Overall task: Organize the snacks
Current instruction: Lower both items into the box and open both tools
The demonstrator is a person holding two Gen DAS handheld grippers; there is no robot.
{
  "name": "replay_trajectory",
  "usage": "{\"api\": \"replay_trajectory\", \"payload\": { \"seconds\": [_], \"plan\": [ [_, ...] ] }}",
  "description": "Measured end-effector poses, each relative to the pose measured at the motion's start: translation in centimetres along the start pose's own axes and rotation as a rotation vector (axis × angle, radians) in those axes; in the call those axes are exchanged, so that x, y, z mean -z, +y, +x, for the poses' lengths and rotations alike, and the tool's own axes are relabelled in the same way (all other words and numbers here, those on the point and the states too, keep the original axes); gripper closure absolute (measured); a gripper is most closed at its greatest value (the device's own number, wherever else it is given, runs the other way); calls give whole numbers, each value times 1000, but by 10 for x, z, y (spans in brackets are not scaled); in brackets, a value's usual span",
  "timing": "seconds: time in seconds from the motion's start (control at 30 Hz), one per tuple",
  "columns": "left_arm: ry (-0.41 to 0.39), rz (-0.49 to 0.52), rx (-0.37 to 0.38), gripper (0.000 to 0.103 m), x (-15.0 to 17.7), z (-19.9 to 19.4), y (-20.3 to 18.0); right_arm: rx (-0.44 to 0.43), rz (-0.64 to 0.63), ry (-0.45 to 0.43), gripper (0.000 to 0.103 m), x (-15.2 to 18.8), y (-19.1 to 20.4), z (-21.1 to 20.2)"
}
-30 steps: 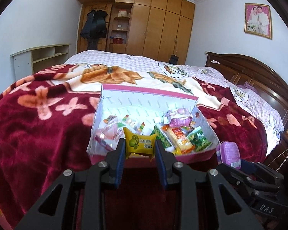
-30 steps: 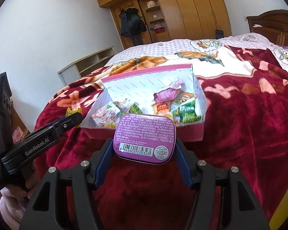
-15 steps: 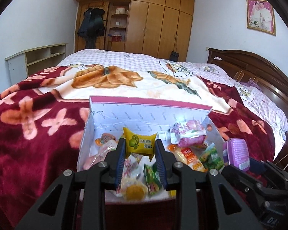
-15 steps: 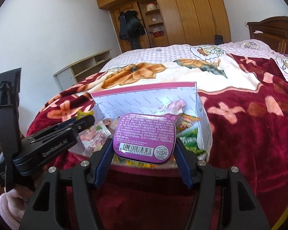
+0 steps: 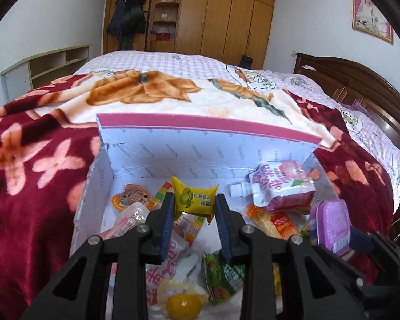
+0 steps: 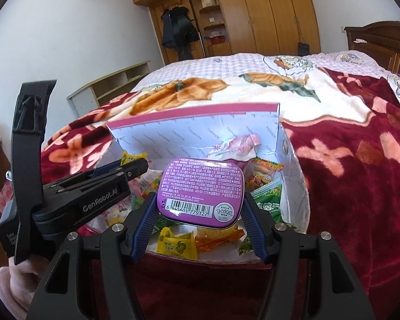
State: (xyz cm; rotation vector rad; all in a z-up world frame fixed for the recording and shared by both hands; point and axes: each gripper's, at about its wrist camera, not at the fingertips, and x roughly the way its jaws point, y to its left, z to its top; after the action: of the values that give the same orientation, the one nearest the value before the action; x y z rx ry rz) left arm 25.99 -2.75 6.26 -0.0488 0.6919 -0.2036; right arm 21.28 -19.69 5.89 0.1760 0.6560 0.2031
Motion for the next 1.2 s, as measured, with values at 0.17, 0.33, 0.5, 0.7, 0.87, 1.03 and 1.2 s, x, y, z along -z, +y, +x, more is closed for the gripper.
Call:
{"api": "replay_trajectory", "payload": {
  "seconds": [0.17, 0.33, 0.5, 0.7, 0.87, 1.03, 1.2],
  "plan": [
    [32, -10, -24, 72, 0, 16, 4, 1, 5, 28, 40, 1, -5, 15],
    [42, -13, -11, 70, 2, 20, 5, 15, -21, 16, 40, 2, -3, 19],
    [33, -1, -24, 68, 4, 23, 2, 29, -33, 8, 40, 2, -4, 23],
    [28, 22, -17, 58, 6, 19, -3, 46, -54, -6, 40, 4, -2, 25],
    [23, 25, -10, 45, 6, 13, -5, 31, -29, -29, 40, 5, -6, 22],
    [10, 22, -12, 36, 6, 8, -6, -3, -12, -32, 39, 4, -9, 19],
    [-7, 24, -28, 29, 7, -4, -5, -22, -3, -21, 34, 5, -8, 17]
  ]
}}
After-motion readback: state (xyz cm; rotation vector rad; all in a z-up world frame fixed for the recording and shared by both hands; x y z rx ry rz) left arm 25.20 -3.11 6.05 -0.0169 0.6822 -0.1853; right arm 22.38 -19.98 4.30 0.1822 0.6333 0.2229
